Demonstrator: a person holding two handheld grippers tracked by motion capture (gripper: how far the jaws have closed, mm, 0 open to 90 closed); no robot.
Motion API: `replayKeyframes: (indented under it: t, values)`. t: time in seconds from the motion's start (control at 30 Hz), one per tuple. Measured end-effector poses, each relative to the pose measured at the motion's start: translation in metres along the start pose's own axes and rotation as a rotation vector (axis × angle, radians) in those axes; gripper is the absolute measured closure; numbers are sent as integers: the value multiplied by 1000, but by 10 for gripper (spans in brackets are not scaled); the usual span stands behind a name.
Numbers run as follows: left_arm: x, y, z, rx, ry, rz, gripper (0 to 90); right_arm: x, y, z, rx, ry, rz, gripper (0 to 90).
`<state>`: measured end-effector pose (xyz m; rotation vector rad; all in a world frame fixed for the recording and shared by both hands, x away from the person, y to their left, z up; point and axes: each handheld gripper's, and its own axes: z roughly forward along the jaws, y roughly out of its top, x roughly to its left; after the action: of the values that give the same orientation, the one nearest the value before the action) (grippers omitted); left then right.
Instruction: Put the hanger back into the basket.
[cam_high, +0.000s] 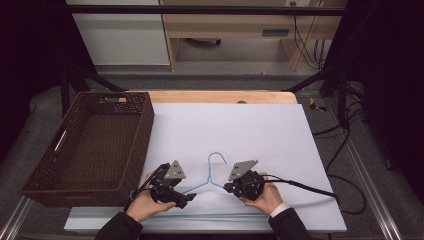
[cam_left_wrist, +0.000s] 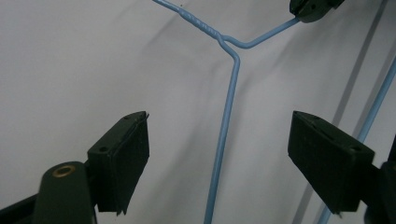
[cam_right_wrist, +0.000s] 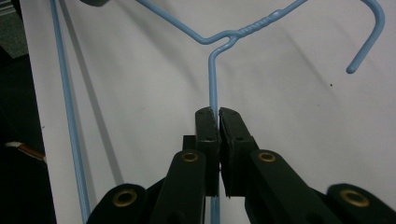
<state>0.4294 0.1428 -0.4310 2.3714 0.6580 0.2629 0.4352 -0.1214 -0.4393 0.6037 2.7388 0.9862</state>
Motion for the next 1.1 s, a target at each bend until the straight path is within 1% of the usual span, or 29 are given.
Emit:
replayKeyframes:
  t: [0.1, 0.13, 0.17, 0.2, 0.23, 0.27, 0.3, 0.33, 0.4, 0.47, 0.5, 0.53, 0.6, 0.63, 0.77, 0.8, 0.83, 0.87, 0.9, 0.93, 0.97, 1.03, 1.07, 1.1]
  values:
    - [-2, 2, 5, 23, -4, 12, 231, 0, 0, -1, -1, -4, -4, 879]
    - [-2, 3, 7, 32, -1, 22, 240, 1, 0, -1, 0, -4, 1, 879]
    - [-2, 3, 8, 40, -4, 25, 259, 1, 0, -1, -6, -6, -4, 879]
    - [-1, 5, 10, 50, 1, 37, 274, 1, 0, -2, -7, -5, 2, 879]
    - [-2, 8, 12, 60, -7, 42, 304, 0, 0, -3, -12, -7, -1, 879]
    - [-2, 8, 12, 60, -7, 42, 321, 0, 0, -3, -12, -7, -1, 879]
    - [-3, 11, 16, 81, -3, 67, 339, 1, 0, -4, -11, -12, 1, 879]
    - [-3, 11, 16, 81, -3, 67, 350, 1, 0, -4, -11, -12, 1, 879]
    - [-5, 12, 19, 98, 9, 84, 364, 1, 1, -4, -12, -11, -3, 879]
    - [-5, 13, 22, 120, 10, 100, 406, 1, 1, -5, -15, -12, -2, 879]
    - [-5, 13, 23, 130, 9, 105, 443, 0, 1, -6, -17, -13, -7, 879]
    - [-5, 12, 25, 137, 13, 108, 443, 0, 1, -6, -17, -13, -7, 879]
    - [-5, 12, 26, 146, 16, 117, 489, 0, 1, -6, -21, -12, -7, 879]
    - [-5, 13, 27, 144, 15, 118, 537, 0, 1, -6, -22, -12, -7, 879]
    - [-5, 15, 27, 145, 18, 127, 627, 0, 1, -6, -21, -13, -8, 879]
    - [-5, 15, 28, 147, 15, 128, 627, 0, 1, -6, -21, -13, -8, 879]
    - [-6, 16, 29, 150, 18, 133, 658, 0, 1, -6, -24, -10, -7, 879]
    - [-6, 16, 30, 147, 23, 130, 668, 0, 1, -6, -21, -11, -8, 879]
    - [-6, 17, 31, 159, 21, 138, 685, 0, 1, -6, -20, -10, -9, 879]
    - [-6, 17, 31, 159, 21, 138, 704, 0, 1, -6, -20, -11, -8, 879]
    - [-7, 18, 32, 162, 23, 139, 716, 0, 1, -6, -17, -8, -11, 879]
    - [-8, 18, 32, 152, 24, 135, 747, 0, 1, -5, -16, -9, -6, 879]
    - [-8, 19, 32, 163, 28, 145, 747, 0, 1, -5, -16, -7, -7, 879]
    - [-9, 19, 32, 162, 24, 143, 762, 0, 1, -5, -18, -8, -8, 879]
